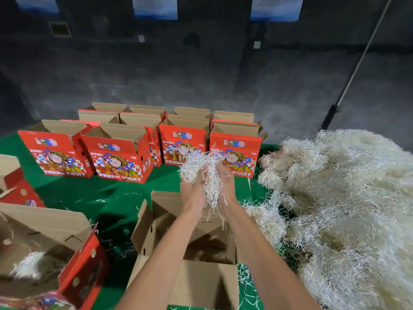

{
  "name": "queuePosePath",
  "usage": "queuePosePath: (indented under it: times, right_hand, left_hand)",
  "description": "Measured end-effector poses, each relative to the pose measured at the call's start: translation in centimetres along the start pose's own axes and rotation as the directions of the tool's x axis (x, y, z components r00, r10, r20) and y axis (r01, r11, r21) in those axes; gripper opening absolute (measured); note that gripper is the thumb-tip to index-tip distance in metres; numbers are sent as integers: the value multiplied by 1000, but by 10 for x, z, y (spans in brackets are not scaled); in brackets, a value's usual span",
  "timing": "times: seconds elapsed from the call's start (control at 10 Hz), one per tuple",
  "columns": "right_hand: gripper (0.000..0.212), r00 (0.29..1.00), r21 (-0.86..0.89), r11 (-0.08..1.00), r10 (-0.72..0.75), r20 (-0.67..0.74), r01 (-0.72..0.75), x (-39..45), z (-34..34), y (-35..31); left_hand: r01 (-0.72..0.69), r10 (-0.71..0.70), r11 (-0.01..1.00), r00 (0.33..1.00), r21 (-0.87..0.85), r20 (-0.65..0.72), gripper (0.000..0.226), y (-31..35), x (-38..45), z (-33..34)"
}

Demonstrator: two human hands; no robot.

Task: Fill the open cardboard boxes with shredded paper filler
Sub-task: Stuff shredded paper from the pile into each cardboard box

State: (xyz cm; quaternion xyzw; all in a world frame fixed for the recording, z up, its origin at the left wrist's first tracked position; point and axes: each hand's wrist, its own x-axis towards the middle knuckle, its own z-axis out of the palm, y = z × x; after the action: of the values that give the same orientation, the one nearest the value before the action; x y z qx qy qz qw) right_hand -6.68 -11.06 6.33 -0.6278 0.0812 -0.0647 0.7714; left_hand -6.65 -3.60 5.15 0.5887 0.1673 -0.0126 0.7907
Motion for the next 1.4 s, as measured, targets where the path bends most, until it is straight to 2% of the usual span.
queuePosePath:
  times: [0.1,0.2,0.3,0.4,0.5,0.6,0.7,0.8,0.9,1.0,1.1,1.2,1.3,1.4]
  right_hand:
    - [52,988,-239,962,-147,-47,131,-15,-3,5]
    - [50,984,-287,943,-178,-12,167,-31,0,10]
    - [66,993,-226,967,-119,8,117,-33,2,24]
    - [99,997,31,999,35,-65,-33,-43,4,19]
    - [74,985,-121,992,-55,-165,35,-54,-1,19]
    - [71,961,-232,968,-147,-233,92,-68,1,30]
    - [59,975,-174,966,-206,-79,190,-85,12,46]
    - [43,986,-78,985,-157,-49,153,-92,18,60]
    - [31,986,-53,994,-102,-133,95,-93,17,64]
    - [36,980,-79,994,-86,-180,73,-94,28,71]
    - [41,958,-160,987,-20,-286,-27,-95,37,87]
    - [48,969,-582,794,33,-244,-173,-98,24,111]
    - [56,984,-814,555,56,-167,-170,-110,19,125]
    - [59,991,-909,396,20,-132,-129,-121,30,135]
  left_hand:
    - [-80,73,937,997,-341,-35,101,3,3,-8]
    - [-64,93,909,994,-412,49,81,7,-8,-9]
    - [-78,154,931,970,-358,190,74,8,-21,-14]
    - [-98,126,975,983,-198,135,92,4,-24,-33]
    - [-156,161,986,980,54,-119,52,-6,-32,-55]
    - [-252,250,968,950,13,-186,33,-8,-49,-64]
    - [4,-4,1000,1000,-26,9,54,-17,-62,-66]
    - [298,-292,948,954,113,-65,43,-27,-68,-78]
    - [280,-267,952,957,122,-115,39,-31,-64,-96]
    - [301,-284,950,945,89,-161,45,-46,-41,-122]
    - [371,-369,929,918,-16,-147,40,-59,-23,-135]
    - [195,-198,979,979,-60,-52,18,-55,-16,-138]
    - [88,-91,996,991,-35,-101,8,-65,-10,-152]
    - [14,-22,998,991,-63,-129,29,-78,-10,-168]
